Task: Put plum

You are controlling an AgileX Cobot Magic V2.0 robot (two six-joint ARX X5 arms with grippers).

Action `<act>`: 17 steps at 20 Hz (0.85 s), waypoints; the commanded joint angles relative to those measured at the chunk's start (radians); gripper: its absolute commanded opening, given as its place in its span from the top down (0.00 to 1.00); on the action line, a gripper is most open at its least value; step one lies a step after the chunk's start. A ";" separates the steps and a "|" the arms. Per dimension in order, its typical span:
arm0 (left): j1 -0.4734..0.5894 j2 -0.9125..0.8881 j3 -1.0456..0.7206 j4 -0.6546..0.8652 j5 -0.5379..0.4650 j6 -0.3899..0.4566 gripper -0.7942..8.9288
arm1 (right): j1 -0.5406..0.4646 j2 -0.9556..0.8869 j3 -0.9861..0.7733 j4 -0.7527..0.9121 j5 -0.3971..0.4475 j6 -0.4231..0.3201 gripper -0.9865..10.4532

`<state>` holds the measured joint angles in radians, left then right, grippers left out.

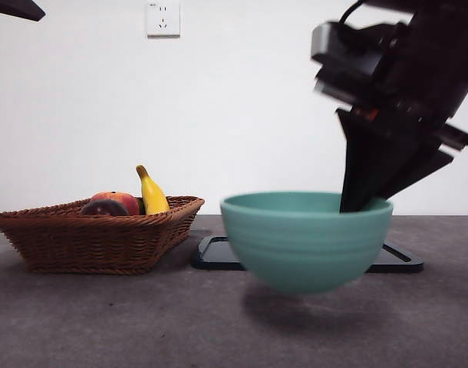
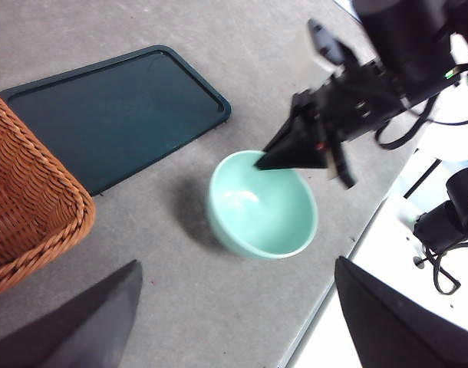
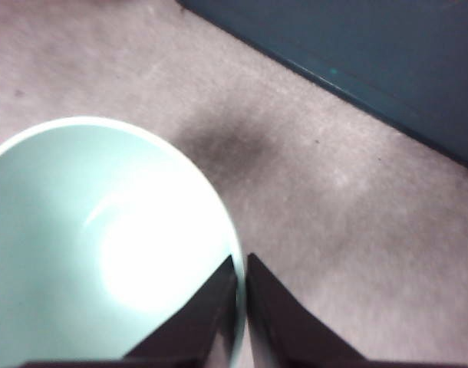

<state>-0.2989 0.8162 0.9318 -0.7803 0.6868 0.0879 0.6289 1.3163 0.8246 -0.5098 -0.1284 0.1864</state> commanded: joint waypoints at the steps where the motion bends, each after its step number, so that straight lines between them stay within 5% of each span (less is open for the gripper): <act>1: -0.003 0.006 0.009 0.006 0.006 0.009 0.50 | 0.020 0.047 0.007 0.038 0.007 0.013 0.90; 12: -0.003 0.006 0.009 -0.013 0.006 0.017 0.50 | 0.025 0.125 0.007 0.044 0.025 0.016 0.90; 17: -0.003 0.006 0.009 -0.013 0.006 0.017 0.50 | 0.024 0.120 0.007 0.037 0.025 0.021 0.69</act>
<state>-0.2989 0.8162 0.9318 -0.7990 0.6868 0.0914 0.6434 1.4277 0.8246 -0.4751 -0.1043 0.1917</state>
